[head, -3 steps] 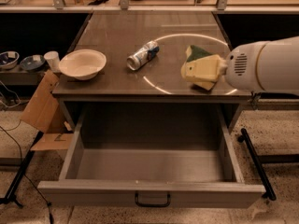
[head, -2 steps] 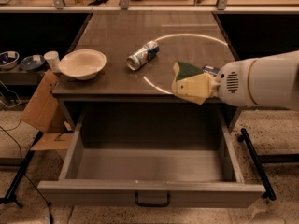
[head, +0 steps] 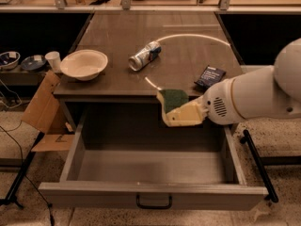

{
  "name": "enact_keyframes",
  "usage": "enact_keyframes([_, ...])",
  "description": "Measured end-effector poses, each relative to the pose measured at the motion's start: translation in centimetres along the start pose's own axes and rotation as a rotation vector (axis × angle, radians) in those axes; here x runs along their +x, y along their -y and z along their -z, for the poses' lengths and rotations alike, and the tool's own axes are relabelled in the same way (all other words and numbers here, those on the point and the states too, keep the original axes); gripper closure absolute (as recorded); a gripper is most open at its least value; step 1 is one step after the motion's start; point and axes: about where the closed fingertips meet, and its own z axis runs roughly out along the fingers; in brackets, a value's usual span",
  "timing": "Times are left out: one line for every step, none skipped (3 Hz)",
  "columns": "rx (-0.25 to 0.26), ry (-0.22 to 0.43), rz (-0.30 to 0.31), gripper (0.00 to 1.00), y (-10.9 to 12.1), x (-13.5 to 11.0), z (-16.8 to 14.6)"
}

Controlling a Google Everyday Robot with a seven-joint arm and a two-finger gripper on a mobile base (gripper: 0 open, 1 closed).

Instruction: Place sponge into top drawer

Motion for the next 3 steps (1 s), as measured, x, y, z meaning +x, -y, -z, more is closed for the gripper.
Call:
enact_keyframes([0.019, -0.121, 0.126, 1.00, 0.0, 1.4, -3.2])
enact_keyframes([0.072, -0.212, 0.223, 1.00, 0.1, 2.5, -6.0])
enact_keyframes([0.148, -0.279, 0.296, 1.00, 0.8, 3.7, -8.4])
